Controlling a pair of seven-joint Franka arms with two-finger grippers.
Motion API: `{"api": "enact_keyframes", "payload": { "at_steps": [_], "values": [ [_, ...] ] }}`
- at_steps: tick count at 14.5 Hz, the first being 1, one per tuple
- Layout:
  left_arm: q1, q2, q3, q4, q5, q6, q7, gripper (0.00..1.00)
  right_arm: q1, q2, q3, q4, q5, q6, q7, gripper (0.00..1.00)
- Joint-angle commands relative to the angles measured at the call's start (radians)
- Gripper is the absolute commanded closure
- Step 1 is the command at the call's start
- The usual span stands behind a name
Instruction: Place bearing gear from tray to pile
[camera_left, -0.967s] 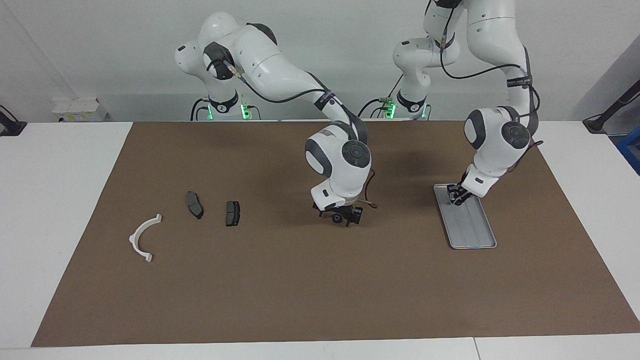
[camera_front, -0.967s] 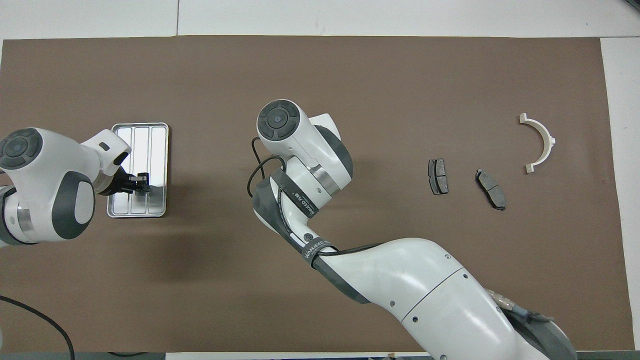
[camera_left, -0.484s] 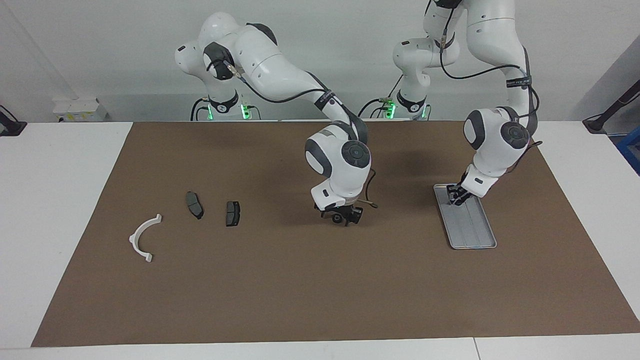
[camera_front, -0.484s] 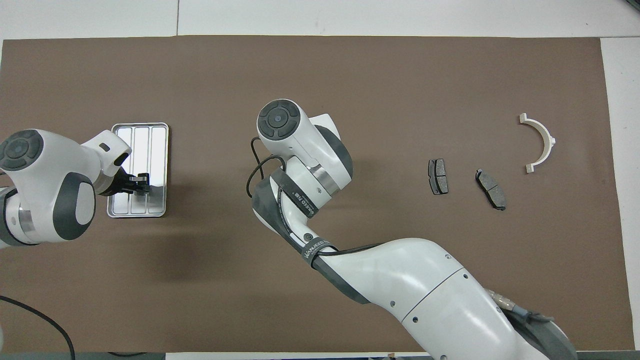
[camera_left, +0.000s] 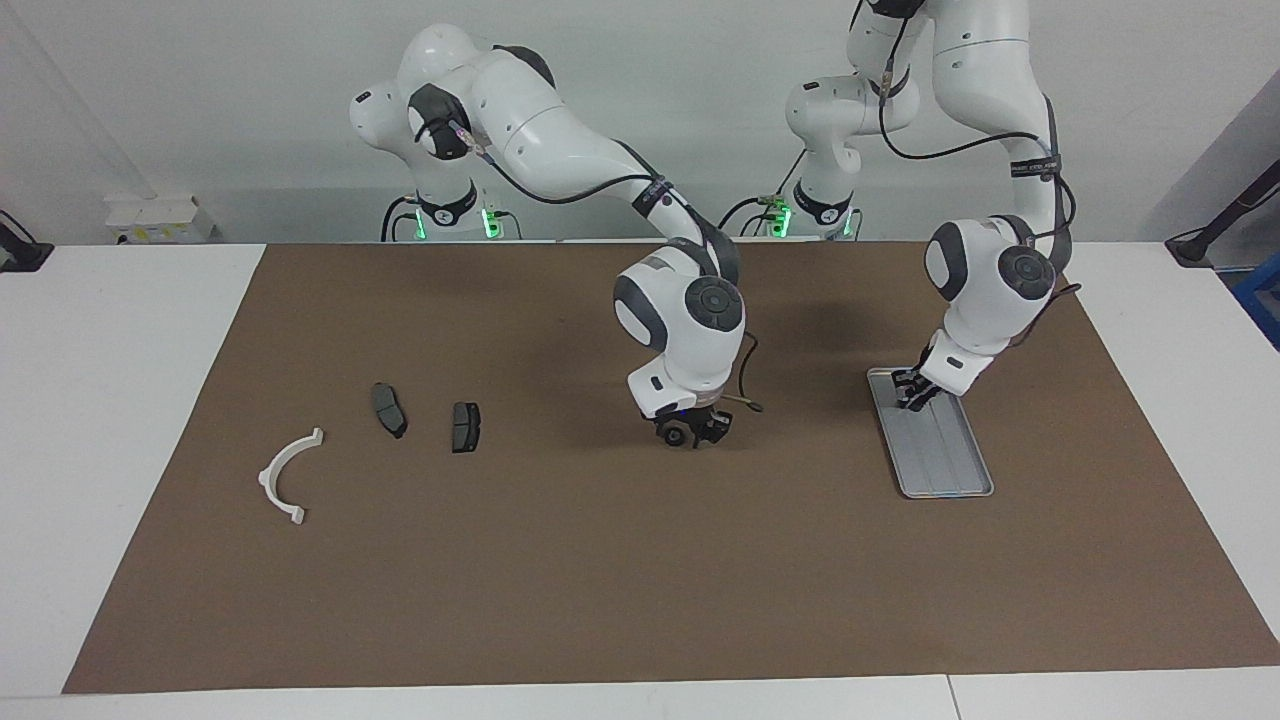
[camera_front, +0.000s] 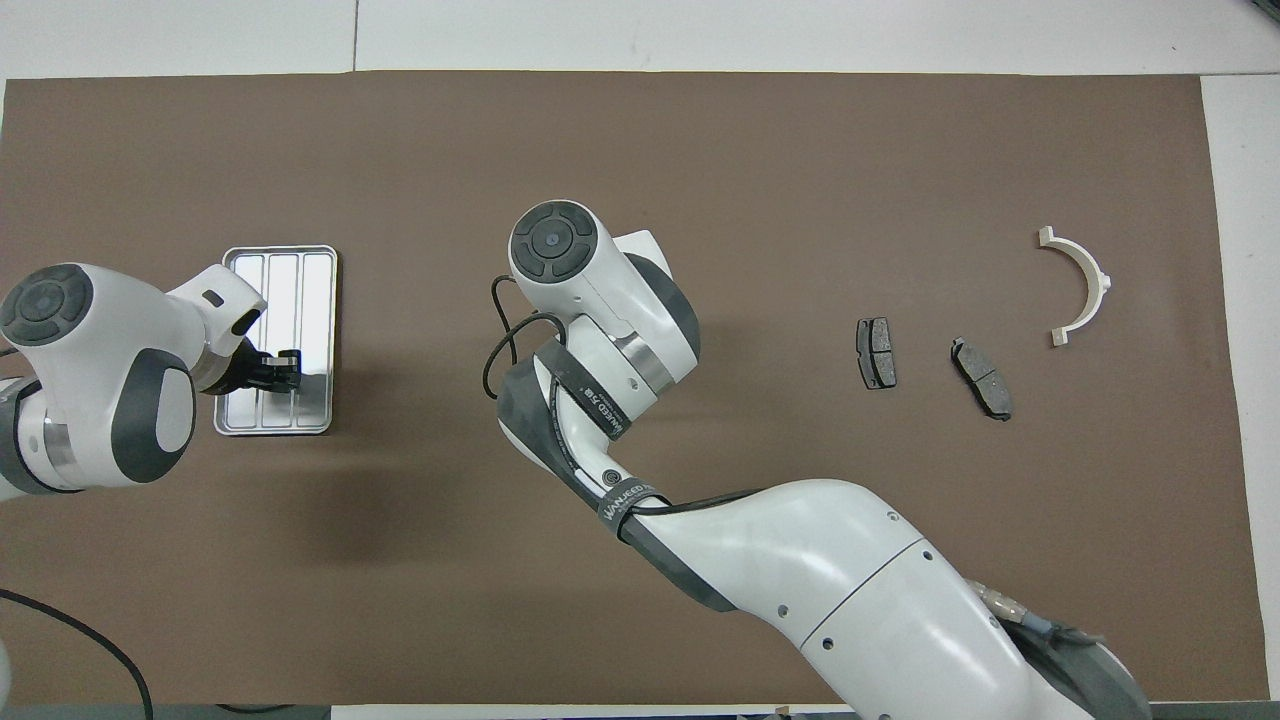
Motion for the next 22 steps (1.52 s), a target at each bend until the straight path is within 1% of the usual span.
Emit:
{"api": "enact_keyframes", "payload": {
  "at_steps": [1, 3, 5, 8, 10, 11, 13, 15, 16, 17, 18, 20, 22],
  "values": [
    [0.013, -0.006, -0.003, 0.01, 0.006, -0.019, -0.004, 0.91, -0.007, 0.01, 0.003, -0.005, 0.015, 0.039, -0.023, 0.37],
    [0.009, -0.007, -0.005, 0.089, 0.001, -0.125, -0.028, 0.91, -0.008, 0.009, 0.003, -0.008, 0.014, 0.041, -0.024, 0.43],
    [-0.002, -0.02, -0.005, 0.175, 0.0, -0.26, -0.053, 0.91, -0.007, 0.009, 0.003, -0.025, 0.012, 0.062, -0.026, 0.45],
    [-0.005, -0.021, -0.017, 0.295, -0.002, -0.412, -0.119, 0.91, -0.008, 0.004, 0.003, -0.036, 0.014, 0.073, -0.027, 0.61],
    [-0.02, -0.021, -0.017, 0.349, -0.003, -0.481, -0.139, 0.91, -0.01, 0.004, 0.003, -0.036, 0.015, 0.073, -0.027, 0.86],
    [-0.02, -0.023, -0.019, 0.373, -0.003, -0.515, -0.145, 0.91, -0.011, 0.004, 0.003, -0.036, 0.015, 0.07, -0.027, 1.0],
    [-0.022, -0.035, -0.019, 0.389, -0.005, -0.549, -0.157, 0.91, -0.014, 0.003, 0.003, -0.036, 0.015, 0.069, -0.029, 1.0],
    [-0.043, -0.04, -0.026, 0.387, -0.016, -0.546, -0.215, 0.91, -0.021, 0.001, 0.003, -0.024, 0.014, 0.043, -0.029, 1.0],
    [-0.062, -0.04, -0.026, 0.39, -0.016, -0.543, -0.247, 0.91, -0.022, 0.001, 0.003, -0.016, 0.011, -0.003, -0.033, 1.0],
    [-0.083, -0.04, -0.026, 0.393, -0.019, -0.54, -0.28, 0.91, -0.034, -0.005, 0.003, 0.018, 0.011, -0.052, -0.071, 1.0],
    [-0.103, -0.037, -0.026, 0.399, -0.032, -0.532, -0.319, 0.91, -0.063, -0.031, 0.003, 0.047, 0.012, -0.107, -0.126, 1.0],
    [-0.163, -0.032, -0.026, 0.399, -0.051, -0.492, -0.402, 0.91, -0.147, -0.092, 0.009, 0.07, 0.014, -0.209, -0.273, 1.0],
    [-0.25, -0.027, -0.026, 0.398, -0.054, -0.436, -0.534, 0.91, -0.267, -0.166, 0.041, 0.073, 0.02, -0.295, -0.482, 1.0]
  ]
}}
